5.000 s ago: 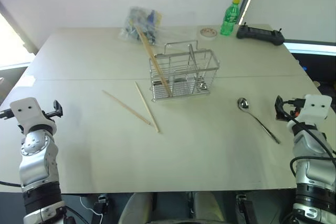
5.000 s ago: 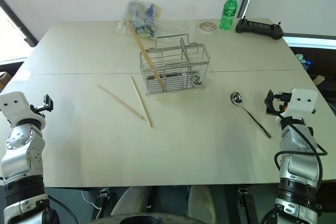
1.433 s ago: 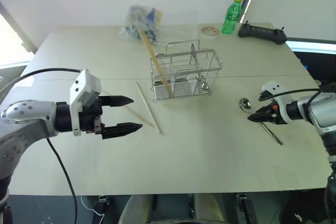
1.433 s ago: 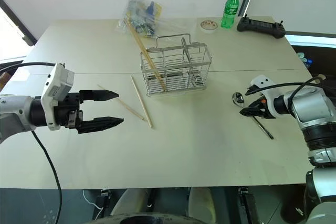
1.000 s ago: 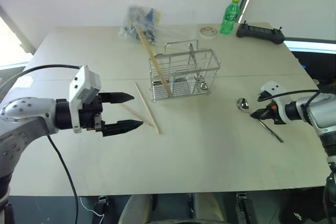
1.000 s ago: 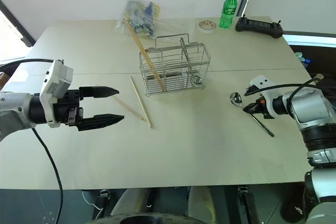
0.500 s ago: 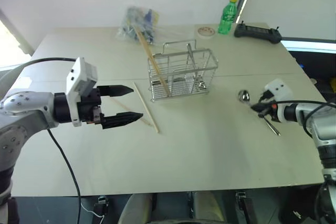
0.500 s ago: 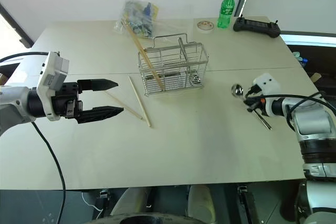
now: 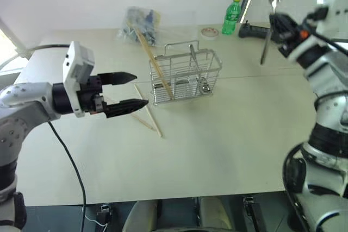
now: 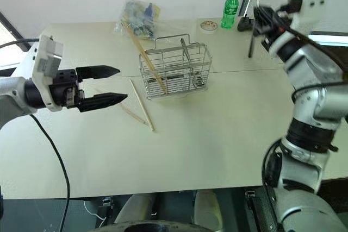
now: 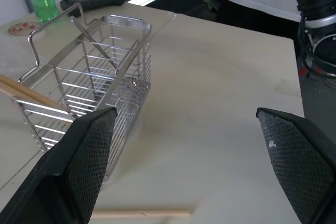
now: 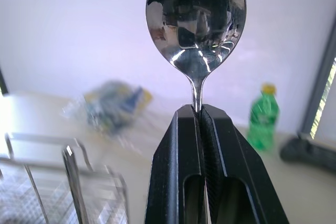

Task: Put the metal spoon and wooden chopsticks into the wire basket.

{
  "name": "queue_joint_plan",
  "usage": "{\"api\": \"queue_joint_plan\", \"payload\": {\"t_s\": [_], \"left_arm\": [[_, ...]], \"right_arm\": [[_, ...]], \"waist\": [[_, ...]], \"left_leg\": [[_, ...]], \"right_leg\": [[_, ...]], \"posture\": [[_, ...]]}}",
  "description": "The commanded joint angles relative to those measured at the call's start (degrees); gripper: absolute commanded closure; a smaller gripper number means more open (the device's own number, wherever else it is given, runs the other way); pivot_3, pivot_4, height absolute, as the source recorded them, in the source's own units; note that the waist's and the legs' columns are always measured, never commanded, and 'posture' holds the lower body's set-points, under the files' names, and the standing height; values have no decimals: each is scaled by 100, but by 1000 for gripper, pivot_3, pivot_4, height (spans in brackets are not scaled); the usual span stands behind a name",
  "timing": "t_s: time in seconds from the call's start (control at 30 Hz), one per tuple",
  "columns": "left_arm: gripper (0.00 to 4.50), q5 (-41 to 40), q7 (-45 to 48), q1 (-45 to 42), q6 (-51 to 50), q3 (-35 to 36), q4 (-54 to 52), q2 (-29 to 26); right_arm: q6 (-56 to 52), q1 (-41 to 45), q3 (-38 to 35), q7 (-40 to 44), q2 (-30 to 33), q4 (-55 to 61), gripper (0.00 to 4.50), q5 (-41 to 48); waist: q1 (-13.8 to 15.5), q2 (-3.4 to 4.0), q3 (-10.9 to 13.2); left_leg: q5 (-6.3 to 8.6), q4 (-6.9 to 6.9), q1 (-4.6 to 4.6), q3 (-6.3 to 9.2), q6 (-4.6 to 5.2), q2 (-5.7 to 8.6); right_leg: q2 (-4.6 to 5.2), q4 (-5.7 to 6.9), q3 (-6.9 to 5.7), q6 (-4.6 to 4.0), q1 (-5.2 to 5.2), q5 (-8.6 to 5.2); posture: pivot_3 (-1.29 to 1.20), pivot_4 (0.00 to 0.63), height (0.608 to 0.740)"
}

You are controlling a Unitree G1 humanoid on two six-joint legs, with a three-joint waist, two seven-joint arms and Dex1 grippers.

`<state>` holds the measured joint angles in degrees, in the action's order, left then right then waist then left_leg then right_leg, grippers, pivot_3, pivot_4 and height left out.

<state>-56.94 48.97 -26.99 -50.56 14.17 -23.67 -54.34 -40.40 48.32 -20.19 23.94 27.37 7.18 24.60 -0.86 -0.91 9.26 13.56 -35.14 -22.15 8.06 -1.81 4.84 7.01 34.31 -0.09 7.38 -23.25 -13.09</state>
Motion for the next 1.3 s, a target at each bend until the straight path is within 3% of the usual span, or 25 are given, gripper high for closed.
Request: {"api": "queue_joint_plan", "payload": {"t_s": [0.03,0.3,0.67,0.77,1.0,1.13,1.3], "left_arm": [[0,110,133,-242,151,9,136,-29],[0,210,183,-467,143,-18,257,16],[0,122,35,-403,97,167,141,-7],[0,187,11,-401,163,147,137,16],[0,195,13,-489,162,65,220,51],[0,244,42,-574,173,4,318,70],[0,302,21,-670,156,32,444,67]], "right_arm": [[472,312,318,-133,-341,-367,4437,-57],[1359,289,913,-350,-1146,-1256,4437,-386],[1705,157,1059,-362,-1347,-1809,4437,-457],[1608,114,1076,-363,-1421,-1863,3542,-407],[1502,52,1065,-467,-1370,-1737,35,-483],[1447,110,964,-447,-1126,-1716,35,-479],[1133,412,786,-76,-301,-1533,35,-328]], "waist": [[-8,-2,-1],[-12,0,0],[-29,5,3],[-39,5,3],[-25,5,3],[-9,5,3],[-8,9,5]], "left_leg": [[0,2,0,0,0,-10],[-3,7,-10,-1,-7,-26],[-16,7,-7,-2,-29,-45],[-16,9,-6,-3,-30,-45],[-17,10,-6,-3,-30,-46],[-18,9,-6,-3,-32,-45],[-18,10,-6,-4,-32,-44]], "right_leg": [[-5,0,0,1,-2,1],[-15,6,1,-3,-19,6],[-36,8,1,-20,-21,17],[-37,9,1,-20,-23,17],[-37,10,1,-20,-23,17],[-37,9,1,-21,-22,18],[-37,7,0,-21,-21,18]], "posture": [[0,150,713],[0,150,713],[0,150,713],[0,150,713],[0,150,713],[0,150,713],[0,150,713]]}}
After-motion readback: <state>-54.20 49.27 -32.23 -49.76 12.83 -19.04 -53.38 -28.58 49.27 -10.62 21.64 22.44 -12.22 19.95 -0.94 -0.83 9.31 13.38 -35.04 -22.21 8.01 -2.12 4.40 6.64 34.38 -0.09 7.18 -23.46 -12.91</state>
